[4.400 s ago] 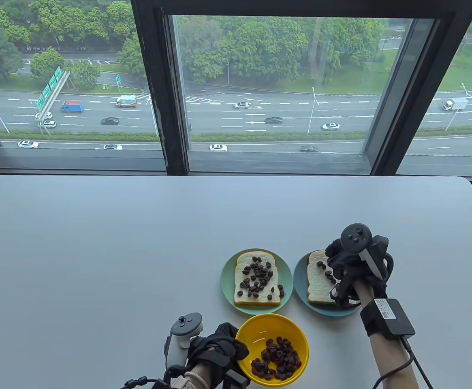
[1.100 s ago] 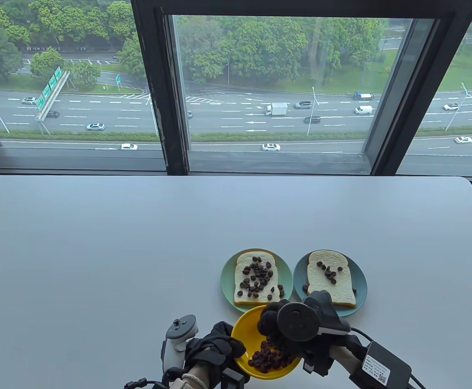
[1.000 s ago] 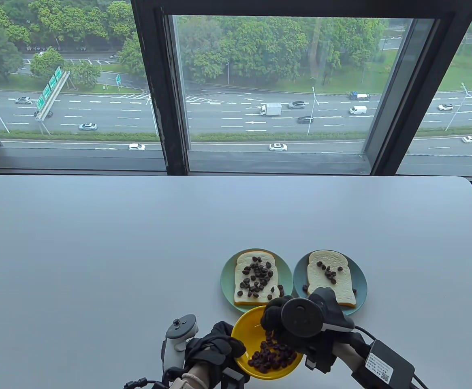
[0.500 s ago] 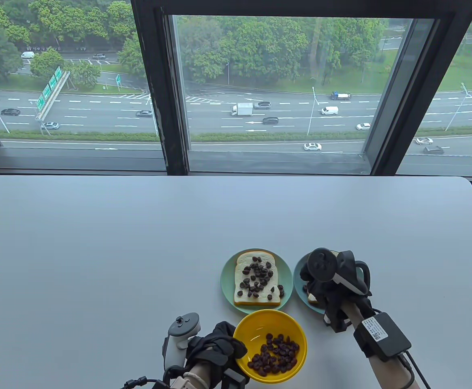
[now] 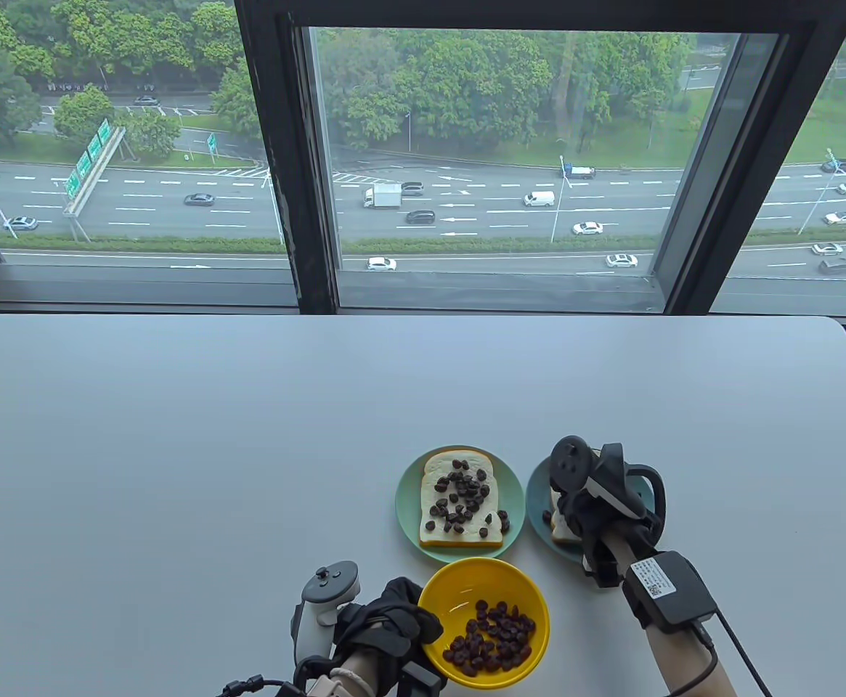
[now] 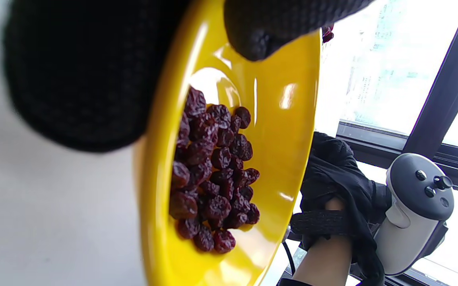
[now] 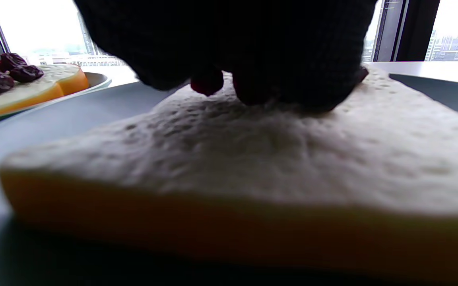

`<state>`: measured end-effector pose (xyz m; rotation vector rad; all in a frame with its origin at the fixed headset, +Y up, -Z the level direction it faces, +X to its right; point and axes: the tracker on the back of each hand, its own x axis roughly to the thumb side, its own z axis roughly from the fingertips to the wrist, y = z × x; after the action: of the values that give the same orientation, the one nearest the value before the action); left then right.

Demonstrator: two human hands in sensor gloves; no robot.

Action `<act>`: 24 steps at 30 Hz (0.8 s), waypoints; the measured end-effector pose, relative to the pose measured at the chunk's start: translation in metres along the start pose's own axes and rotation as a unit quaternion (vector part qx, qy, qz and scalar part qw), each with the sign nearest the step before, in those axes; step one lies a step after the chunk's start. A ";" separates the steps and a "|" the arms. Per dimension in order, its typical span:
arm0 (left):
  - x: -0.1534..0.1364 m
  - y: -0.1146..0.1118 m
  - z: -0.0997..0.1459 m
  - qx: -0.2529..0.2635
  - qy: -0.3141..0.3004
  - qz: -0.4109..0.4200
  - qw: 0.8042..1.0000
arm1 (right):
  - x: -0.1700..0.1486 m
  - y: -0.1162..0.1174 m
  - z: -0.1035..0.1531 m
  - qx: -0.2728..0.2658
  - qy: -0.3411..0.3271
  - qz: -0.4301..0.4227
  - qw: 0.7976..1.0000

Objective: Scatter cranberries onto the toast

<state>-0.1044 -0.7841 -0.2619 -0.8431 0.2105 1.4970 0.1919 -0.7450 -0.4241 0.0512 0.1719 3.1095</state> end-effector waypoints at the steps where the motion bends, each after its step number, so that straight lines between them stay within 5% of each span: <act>1: 0.000 0.000 0.000 0.000 0.000 0.000 1.000 | 0.001 0.000 0.001 0.004 -0.001 0.009 1.000; 14: 0.000 0.000 -0.001 -0.001 -0.005 -0.009 1.000 | 0.000 -0.009 0.024 0.061 -0.049 0.089 0.993; 24: 0.000 0.001 -0.002 0.002 -0.014 -0.012 1.000 | 0.002 -0.050 0.059 0.023 -0.096 0.007 0.995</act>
<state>-0.1043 -0.7854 -0.2633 -0.8179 0.1817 1.4858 0.1927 -0.6890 -0.3709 0.3524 0.2397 3.0889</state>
